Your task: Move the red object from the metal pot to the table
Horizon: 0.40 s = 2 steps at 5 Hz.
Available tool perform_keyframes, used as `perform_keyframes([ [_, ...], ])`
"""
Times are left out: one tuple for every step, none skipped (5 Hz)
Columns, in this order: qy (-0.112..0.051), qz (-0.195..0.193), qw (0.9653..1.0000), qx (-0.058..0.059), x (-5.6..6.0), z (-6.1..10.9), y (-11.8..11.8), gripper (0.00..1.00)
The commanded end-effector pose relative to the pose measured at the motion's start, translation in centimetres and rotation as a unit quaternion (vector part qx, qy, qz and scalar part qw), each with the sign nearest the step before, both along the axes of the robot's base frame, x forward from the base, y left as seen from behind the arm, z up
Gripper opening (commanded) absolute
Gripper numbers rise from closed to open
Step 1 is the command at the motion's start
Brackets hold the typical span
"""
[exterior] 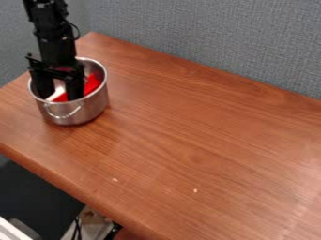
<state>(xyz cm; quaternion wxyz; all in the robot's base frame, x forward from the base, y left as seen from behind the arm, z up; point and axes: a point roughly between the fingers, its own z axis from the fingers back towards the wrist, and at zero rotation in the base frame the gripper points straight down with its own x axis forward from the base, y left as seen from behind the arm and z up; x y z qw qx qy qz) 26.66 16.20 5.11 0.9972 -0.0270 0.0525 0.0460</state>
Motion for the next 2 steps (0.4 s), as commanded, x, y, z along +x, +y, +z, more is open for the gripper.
perform_keyframes([
  [-0.031, -0.02, 0.9993, 0.011, -0.1, 1.4, -1.8, 1.0],
  [-0.035, -0.027, 0.9988, 0.021, 0.4, 1.8, 0.3, 0.0],
])
